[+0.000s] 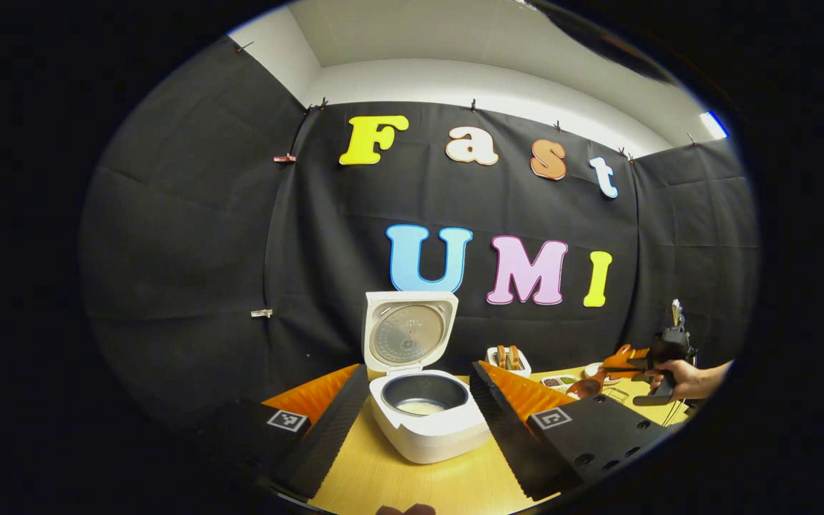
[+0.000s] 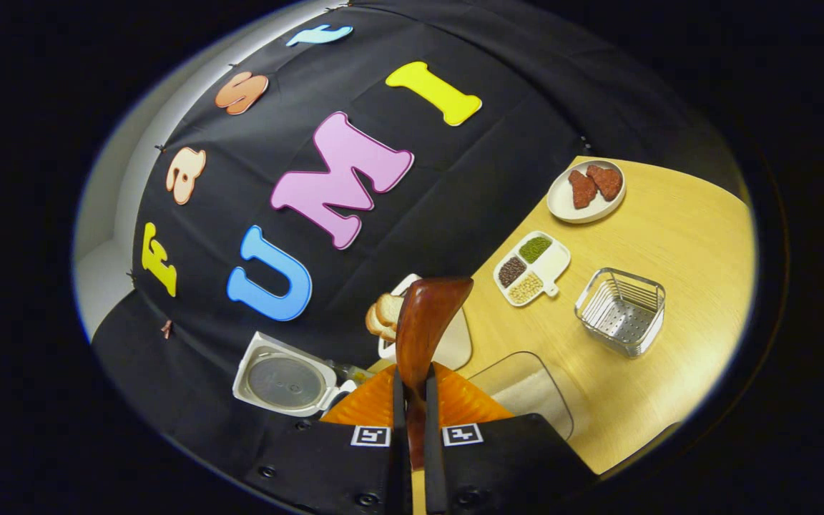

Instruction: Close the left gripper, press the button to open the rice cooker; take a wooden spoon from the chopstick holder with the right hand, scoop a spoonful of rice and pour it into the rice cooker, then put the wooden spoon back into the chopstick holder.

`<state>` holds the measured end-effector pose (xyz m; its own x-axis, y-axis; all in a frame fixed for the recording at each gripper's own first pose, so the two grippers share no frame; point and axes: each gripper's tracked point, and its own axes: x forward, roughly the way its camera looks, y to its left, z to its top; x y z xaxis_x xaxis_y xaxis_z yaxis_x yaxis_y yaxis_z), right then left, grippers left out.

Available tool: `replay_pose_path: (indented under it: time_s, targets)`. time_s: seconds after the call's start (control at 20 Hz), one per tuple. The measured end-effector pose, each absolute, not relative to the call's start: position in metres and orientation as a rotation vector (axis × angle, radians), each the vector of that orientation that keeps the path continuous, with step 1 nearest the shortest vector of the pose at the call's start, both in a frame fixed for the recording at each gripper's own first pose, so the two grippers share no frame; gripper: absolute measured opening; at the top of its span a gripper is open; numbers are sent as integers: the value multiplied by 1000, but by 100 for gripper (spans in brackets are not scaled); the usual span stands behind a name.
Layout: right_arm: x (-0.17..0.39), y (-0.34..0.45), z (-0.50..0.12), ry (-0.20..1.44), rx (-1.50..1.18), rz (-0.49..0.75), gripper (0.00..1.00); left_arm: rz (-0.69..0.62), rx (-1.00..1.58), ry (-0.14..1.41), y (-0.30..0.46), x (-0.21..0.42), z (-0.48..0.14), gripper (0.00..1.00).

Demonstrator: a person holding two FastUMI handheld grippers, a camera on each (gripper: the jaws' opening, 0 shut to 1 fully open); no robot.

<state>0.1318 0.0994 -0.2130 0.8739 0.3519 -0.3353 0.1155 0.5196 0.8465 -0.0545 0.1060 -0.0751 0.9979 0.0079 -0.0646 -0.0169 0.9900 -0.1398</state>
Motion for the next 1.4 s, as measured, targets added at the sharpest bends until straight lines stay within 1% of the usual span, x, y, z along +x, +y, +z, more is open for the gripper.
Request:
replay_pose_path:
  time_s: [0.2, 0.3, 0.55, 0.75, 0.9, 1.15, 1.4]
  targets:
    - [146, 141, -161, 479, 1072, 230, 12, 22, -167, 72, 114, -53, -82, 97]
    - [155, 165, -137, 464, 1085, 270, 11, 27, -177, 78, 117, -52, -86, 95]
    - [180, 232, -104, 461, 1094, 341, 12, 48, -174, 79, 129, -54, -90, 95]
    - [196, 290, -102, 492, 1078, 374, 12, 53, -181, 82, 134, -54, -93, 95]
    - [204, 328, -112, 503, 1009, 391, 12, 55, -184, 88, 137, -52, -96, 95]
    - [222, 380, -134, 496, 829, 409, 11, 80, -176, 94, 151, -52, -101, 96]
    - [237, 422, -140, 437, 552, 449, 11, 94, -204, 120, 158, -58, -111, 95]
